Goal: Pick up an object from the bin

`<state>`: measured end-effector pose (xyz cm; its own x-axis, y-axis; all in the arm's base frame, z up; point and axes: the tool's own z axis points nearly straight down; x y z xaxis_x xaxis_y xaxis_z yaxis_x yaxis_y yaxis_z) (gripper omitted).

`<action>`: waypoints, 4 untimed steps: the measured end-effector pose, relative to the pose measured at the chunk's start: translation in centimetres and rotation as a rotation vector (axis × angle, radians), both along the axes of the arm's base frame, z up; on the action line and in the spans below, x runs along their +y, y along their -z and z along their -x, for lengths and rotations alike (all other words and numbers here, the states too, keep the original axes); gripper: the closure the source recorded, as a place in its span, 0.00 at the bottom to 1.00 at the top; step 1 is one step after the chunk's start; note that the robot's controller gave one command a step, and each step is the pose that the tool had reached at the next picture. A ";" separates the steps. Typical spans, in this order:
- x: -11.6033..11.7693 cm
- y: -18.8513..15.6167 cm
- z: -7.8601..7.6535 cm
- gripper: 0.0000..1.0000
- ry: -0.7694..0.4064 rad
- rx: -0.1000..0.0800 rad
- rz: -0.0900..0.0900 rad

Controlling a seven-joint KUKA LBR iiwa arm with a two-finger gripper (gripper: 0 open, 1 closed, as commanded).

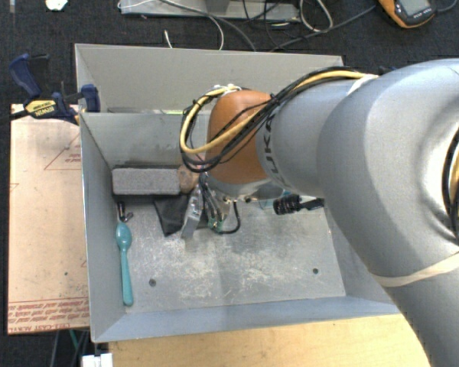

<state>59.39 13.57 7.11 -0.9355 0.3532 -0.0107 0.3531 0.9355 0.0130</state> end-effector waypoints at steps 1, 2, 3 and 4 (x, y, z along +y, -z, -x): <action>0.0 0.0 0.0 1.00 0.000 0.000 0.000; 0.0 -0.6 0.0 1.00 -0.001 -0.001 0.000; 0.0 -1.1 0.0 1.00 -0.001 -0.001 0.000; 0.0 -5.0 0.1 1.00 -0.002 0.004 0.000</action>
Offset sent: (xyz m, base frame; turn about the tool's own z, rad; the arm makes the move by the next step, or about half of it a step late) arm 0.0001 0.0000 0.0100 0.0000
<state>59.27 13.54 12.08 -0.9363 0.3511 -0.0069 0.3510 0.9363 0.0111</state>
